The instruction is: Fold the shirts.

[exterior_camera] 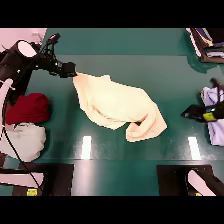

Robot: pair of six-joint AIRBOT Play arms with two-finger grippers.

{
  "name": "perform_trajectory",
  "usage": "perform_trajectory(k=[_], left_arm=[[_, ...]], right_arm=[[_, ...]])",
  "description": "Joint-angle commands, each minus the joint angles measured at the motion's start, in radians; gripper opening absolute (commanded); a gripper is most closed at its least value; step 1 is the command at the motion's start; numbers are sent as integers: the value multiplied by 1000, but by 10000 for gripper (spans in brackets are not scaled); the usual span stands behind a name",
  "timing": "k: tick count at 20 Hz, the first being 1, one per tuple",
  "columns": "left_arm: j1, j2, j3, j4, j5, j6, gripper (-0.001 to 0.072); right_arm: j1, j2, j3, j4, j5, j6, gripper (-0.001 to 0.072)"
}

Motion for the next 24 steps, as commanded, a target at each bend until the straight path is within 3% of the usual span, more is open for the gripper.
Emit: perform_trajectory(k=[1, 6, 9, 10, 12, 13, 18, 24], left_arm=[[2, 0, 19, 0, -28, 0, 27], [2, 0, 19, 0, -31, 0, 27], [3, 0, 19, 0, -37, 0, 27], [3, 0, 19, 0, -45, 0, 27], [3, 0, 19, 0, -73, 0, 26], [3, 1, 19, 0, -87, 0, 26], [3, 156, 25, 60, -29, -8, 25], [3, 493, 290, 131, 0, -8, 25]], right_arm=[[-57, -118, -123, 166, -66, -102, 449], [60, -312, -52, 195, -120, -117, 443], [155, -387, 4, 190, -130, -117, 303], [178, -403, 18, 189, -132, -117, 297], [211, -418, 39, 180, -144, -125, 52], [217, -415, 45, 181, -156, -125, 16], [160, -247, 201, 148, -161, -123, 14], [22, 49, 694, 148, -157, -124, 14]])
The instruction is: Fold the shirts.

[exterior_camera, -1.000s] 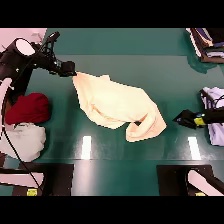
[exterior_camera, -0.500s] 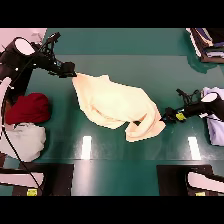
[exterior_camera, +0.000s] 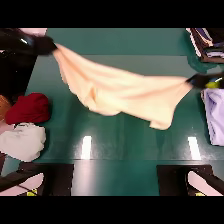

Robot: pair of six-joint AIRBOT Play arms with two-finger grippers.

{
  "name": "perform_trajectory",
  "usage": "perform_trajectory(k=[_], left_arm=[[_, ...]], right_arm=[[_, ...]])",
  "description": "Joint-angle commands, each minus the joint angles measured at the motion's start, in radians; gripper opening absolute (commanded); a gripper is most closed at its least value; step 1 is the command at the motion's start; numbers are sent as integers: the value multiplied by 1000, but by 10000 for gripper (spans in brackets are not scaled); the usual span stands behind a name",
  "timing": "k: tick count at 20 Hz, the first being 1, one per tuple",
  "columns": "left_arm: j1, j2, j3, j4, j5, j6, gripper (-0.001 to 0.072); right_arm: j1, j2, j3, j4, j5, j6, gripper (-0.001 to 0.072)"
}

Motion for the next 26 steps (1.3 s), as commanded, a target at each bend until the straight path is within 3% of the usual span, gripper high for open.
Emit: perform_trajectory(k=[1, 5, 12, 15, 18, 23, 26], left_arm=[[1, 176, 176, 20, 21, -2, 26], [1, 288, 381, 13, 27, -3, 26], [1, 375, 423, -82, 134, -2, 25], [1, 361, 422, -15, 171, -1, 25], [1, 300, 355, 66, 127, -2, 25], [1, 79, 104, 56, -24, -5, 26], [1, -113, 2, 47, -27, -1, 26]], right_arm=[[-68, 145, 280, -4, -5, 0, 14], [-130, 245, 471, -12, -2, 1, 14], [-264, 331, 605, -20, 33, 2, 14], [-274, 314, 617, -19, 92, 48, 14], [-273, 234, 613, -18, 270, 130, 13], [-177, 113, 344, -23, 356, 204, 14], [-76, 31, 85, -24, 237, 204, 14]])
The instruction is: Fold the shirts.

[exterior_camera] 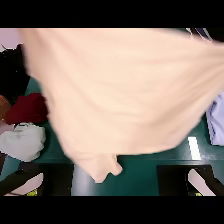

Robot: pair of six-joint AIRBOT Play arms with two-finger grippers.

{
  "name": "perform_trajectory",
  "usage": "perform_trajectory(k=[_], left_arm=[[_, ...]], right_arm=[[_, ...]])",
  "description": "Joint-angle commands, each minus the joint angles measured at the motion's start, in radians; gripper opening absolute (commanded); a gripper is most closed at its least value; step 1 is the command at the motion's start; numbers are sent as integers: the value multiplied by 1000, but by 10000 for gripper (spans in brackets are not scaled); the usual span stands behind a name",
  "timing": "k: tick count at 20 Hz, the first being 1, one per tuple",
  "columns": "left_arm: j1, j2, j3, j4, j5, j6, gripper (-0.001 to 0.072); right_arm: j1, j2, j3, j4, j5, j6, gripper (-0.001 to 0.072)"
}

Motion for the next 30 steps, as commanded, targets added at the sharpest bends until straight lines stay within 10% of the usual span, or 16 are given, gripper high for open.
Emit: perform_trajectory(k=[1, 9, 10, 11, 12, 18, 30], left_arm=[[1, -215, -111, -5, -17, 3, 27], [2, -504, -110, -1, 251, 2, 30], [6, -501, -109, -2, 247, -2, 235], [16, -501, -92, 0, 214, -24, 499], [35, -500, -67, 0, 145, -50, 548], [163, -352, -196, 10, -209, -51, 543], [-6, 85, -1216, -214, 209, -127, 543]], right_arm=[[101, -110, -277, 5, -148, 20, 13], [150, -475, -255, 9, -459, 19, 17], [150, -505, -211, 13, -439, 19, 100], [150, -533, -160, 13, -403, 19, 406], [145, -549, -119, 13, -362, 19, 479], [121, -375, -230, 4, -301, -37, 435], [109, -76, -499, 9, -352, -44, 435]])
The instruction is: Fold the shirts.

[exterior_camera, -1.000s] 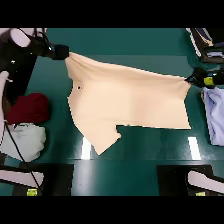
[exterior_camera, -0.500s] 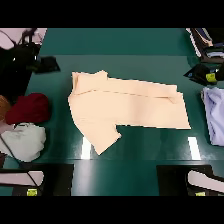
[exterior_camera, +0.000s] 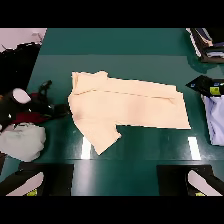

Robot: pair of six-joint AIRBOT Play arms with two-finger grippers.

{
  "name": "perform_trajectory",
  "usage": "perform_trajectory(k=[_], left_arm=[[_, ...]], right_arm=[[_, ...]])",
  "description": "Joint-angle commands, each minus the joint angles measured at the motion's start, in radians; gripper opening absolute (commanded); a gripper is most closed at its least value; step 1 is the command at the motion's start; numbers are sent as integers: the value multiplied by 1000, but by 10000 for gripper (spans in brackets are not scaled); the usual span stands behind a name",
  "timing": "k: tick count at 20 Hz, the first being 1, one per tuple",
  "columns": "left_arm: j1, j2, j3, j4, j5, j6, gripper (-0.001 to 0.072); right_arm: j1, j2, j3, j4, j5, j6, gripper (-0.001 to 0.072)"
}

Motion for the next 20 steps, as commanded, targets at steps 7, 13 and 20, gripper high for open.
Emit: perform_trajectory(k=[7, 13, 20], left_arm=[[-115, 38, -160, -115, 201, -64, 540], [-115, 39, -126, -114, 243, -61, 27], [-115, 39, 22, -115, 199, 2, 27]], right_arm=[[0, 64, -19, 0, 10, 0, 435], [-132, 64, -19, -53, 186, -8, 435], [-486, 124, -367, -199, 224, 14, 454]])
